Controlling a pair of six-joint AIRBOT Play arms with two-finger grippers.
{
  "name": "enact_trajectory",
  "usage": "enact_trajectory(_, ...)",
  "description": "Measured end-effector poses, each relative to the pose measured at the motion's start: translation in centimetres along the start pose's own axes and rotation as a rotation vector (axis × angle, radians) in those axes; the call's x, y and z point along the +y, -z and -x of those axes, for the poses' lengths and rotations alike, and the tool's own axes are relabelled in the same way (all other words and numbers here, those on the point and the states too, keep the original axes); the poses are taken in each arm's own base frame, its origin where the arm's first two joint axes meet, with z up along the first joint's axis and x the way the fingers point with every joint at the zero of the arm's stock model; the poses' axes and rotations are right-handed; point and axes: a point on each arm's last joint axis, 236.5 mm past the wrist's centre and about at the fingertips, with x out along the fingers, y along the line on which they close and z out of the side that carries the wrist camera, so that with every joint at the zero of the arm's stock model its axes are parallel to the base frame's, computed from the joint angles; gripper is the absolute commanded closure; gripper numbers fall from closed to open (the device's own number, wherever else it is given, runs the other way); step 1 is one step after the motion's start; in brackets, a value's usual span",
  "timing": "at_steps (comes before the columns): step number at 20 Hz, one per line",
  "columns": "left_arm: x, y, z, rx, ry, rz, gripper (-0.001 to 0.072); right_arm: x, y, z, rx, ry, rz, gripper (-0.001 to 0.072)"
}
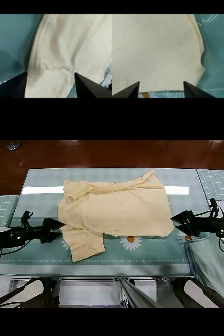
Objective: Fold the shirts.
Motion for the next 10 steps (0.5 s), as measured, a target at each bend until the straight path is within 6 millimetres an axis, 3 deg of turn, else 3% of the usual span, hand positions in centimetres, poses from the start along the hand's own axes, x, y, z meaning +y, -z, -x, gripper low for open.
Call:
enact_trajectory(1, -0.3, 0.1, -0.7, 0.004, -0.007, -0.017, 0.0109, 0.1, -0.1, 0.1, -0.006, -0.009, -0.005, 0.0085)
enact_trajectory(2, -0.5, 0.0, -1.2, 0.003, -0.018, -0.036, 0.047, 0.1, -0.5, 0.4, -0.016, -0.013, -0.011, 0.0085)
enact_trajectory(3, -0.3, -0.3, -1.5, -0.005, -0.04, -0.059, 0.0677, -0.1, -1.2, 0.9, -0.04, -0.013, -0.018, 0.0085)
enact_trajectory(6, -2.0, -0.8, -1.6, -0.002, -0.026, -0.129, 0.0684, -2.8, -2.8, 2.6, -0.096, 0.055, -0.062, 0.0085)
enact_trajectory(10, -3.5, -1.4, -1.5, -0.001, -0.006, -0.18, 0.0684, -7.2, -0.2, 2.0, -0.017, 0.19, -0.131, 0.0085)
